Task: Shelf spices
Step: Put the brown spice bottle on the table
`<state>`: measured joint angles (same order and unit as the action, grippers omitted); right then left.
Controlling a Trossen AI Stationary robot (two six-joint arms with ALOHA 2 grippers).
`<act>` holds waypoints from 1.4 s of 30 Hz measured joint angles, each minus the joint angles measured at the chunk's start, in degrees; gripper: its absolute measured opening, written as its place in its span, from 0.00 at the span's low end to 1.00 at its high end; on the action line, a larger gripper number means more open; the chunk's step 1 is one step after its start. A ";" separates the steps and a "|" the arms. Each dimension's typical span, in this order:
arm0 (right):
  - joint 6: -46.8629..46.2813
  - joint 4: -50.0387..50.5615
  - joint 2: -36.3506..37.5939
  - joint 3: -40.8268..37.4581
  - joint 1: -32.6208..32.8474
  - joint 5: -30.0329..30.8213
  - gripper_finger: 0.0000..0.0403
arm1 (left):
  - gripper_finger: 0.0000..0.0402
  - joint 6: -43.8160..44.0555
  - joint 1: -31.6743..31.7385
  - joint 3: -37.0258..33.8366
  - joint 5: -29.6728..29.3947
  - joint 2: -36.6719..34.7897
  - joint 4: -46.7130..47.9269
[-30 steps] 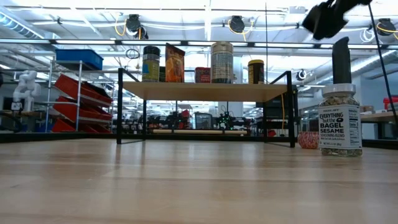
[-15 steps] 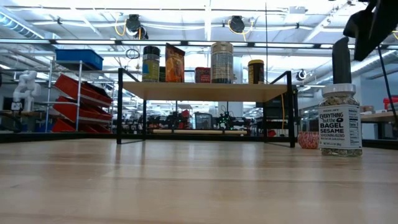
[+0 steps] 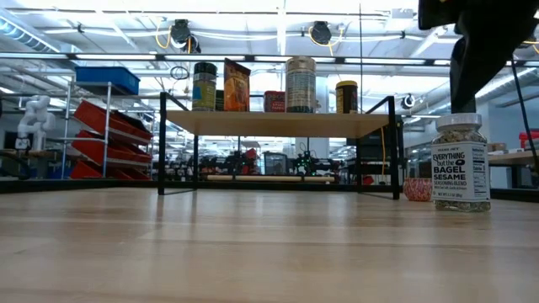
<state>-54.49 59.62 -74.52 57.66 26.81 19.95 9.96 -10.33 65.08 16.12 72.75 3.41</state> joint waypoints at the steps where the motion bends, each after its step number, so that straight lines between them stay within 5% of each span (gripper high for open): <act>1: 0.00 -0.36 0.11 0.01 -0.06 0.51 0.88 | 0.10 0.06 -0.14 0.00 -0.11 0.00 0.01; 18: -3.24 0.86 -1.99 -0.01 -1.51 2.81 0.87 | 0.10 -2.08 -3.37 0.00 -3.19 0.00 0.16; 22: -0.09 -2.00 -1.97 -0.03 -1.65 5.82 0.87 | 0.10 -7.40 -3.11 0.00 -12.15 0.00 1.13; 25: 2.82 -5.14 -0.69 -0.03 -1.73 6.25 0.87 | 0.10 -6.25 -0.75 0.16 -18.87 -0.32 2.37; 32: 12.30 -8.02 4.60 -0.03 -1.96 12.66 0.87 | 0.23 -4.56 3.47 4.88 -21.26 -0.33 11.77; 42: 32.81 -20.98 12.04 -0.03 -9.72 16.34 0.87 | 0.36 -15.97 11.25 8.07 -25.20 0.20 15.34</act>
<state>-21.68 38.64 -62.48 57.63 17.09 36.29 -6.00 0.92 73.15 -9.08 72.95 18.75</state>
